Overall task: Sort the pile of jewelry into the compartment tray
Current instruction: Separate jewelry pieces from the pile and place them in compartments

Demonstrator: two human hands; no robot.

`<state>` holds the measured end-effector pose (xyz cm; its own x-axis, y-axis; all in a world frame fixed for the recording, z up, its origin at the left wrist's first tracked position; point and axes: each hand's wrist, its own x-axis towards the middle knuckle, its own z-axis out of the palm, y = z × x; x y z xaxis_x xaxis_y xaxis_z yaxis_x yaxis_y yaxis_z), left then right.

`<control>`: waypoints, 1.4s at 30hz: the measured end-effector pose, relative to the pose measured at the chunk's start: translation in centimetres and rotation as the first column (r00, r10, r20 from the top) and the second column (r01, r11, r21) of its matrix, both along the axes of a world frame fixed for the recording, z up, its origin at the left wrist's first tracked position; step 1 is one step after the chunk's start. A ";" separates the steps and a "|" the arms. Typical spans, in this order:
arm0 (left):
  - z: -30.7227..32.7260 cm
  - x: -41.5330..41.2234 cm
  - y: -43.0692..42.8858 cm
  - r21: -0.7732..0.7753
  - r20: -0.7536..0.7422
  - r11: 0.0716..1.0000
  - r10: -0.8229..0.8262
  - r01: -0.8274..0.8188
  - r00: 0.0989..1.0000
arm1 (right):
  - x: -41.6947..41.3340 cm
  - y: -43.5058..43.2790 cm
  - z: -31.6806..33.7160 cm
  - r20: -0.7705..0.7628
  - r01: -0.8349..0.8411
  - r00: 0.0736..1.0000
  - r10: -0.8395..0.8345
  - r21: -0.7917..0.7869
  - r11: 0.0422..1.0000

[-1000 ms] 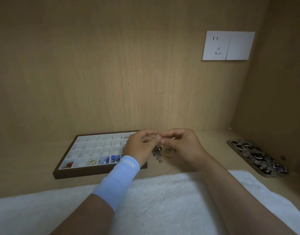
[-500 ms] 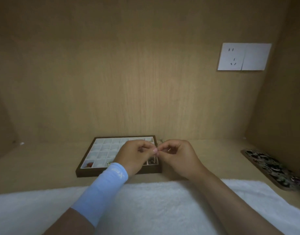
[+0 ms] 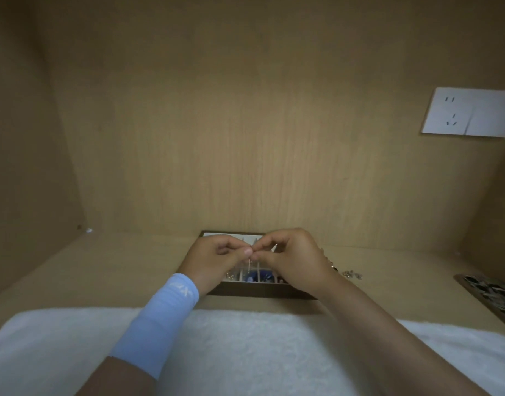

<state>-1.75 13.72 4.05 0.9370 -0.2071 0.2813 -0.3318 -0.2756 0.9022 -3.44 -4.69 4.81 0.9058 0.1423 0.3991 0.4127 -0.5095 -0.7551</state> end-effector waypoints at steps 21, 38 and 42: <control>-2.6 2.2 3.0 0.675 0.218 0.721 0.007 -0.156 0.976 | 2.3 6.0 -1.2 0.097 0.110 0.994 -0.053 -0.829 0.548; -2.8 1.4 1.5 0.508 0.308 0.844 0.011 -0.174 0.951 | 0.7 -3.4 1.3 -0.060 0.183 0.973 -0.222 -0.380 0.907; -2.8 0.8 -0.3 0.482 0.314 0.865 -0.021 -0.140 0.949 | -0.2 -9.5 0.6 -0.069 0.318 0.927 -0.369 -0.378 0.870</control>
